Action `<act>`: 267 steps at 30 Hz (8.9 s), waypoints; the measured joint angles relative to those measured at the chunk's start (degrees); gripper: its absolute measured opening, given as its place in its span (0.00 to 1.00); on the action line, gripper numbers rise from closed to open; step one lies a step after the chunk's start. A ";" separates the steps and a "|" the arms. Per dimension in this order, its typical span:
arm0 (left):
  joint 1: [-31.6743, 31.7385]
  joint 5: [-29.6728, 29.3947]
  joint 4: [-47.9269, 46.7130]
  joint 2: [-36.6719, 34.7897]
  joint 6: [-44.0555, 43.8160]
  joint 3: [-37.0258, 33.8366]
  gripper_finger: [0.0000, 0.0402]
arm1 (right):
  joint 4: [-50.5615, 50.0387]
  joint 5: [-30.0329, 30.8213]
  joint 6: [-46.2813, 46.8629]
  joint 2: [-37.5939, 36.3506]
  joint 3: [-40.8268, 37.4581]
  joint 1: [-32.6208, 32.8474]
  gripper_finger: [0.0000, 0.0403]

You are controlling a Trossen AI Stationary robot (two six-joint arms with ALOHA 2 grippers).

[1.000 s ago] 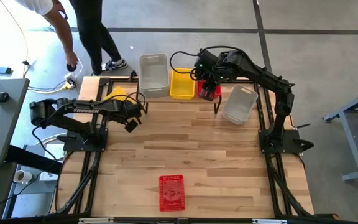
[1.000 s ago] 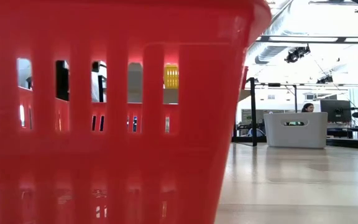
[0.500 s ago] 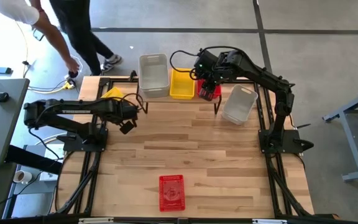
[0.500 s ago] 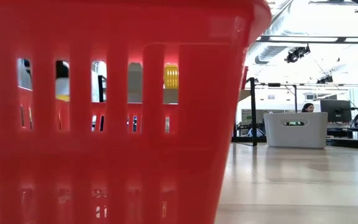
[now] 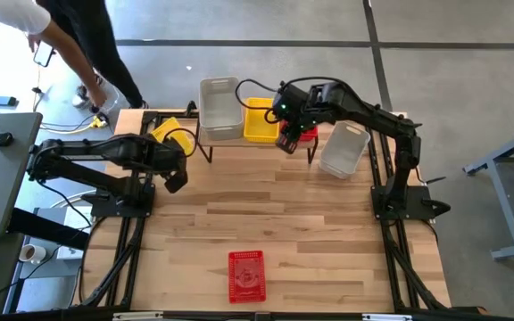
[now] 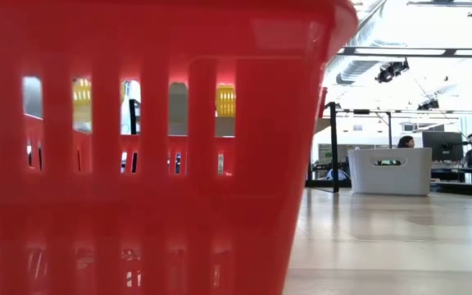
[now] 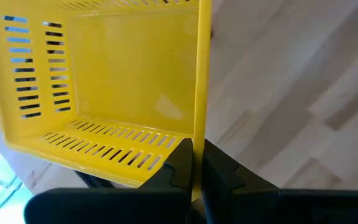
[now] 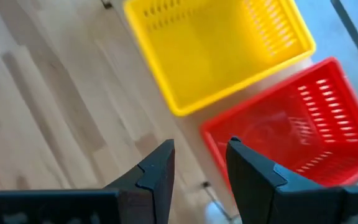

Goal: Stack baskets on shelf by color
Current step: Stack the yellow bin on top of the other yellow bin on the shelf, then adjust the stacked of gray bins on the shelf

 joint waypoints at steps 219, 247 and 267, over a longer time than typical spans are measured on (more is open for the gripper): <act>-14.10 -12.57 -2.87 8.81 16.65 19.07 0.43 | 12.94 -26.37 43.97 7.82 -0.13 -20.57 0.22; -8.34 -17.33 1.89 8.81 16.24 19.07 0.43 | 24.98 -11.24 18.14 7.72 4.91 -7.28 0.26; -5.05 -17.31 1.94 8.81 16.67 19.07 0.43 | 36.56 -6.28 16.59 7.78 -7.78 -4.99 0.26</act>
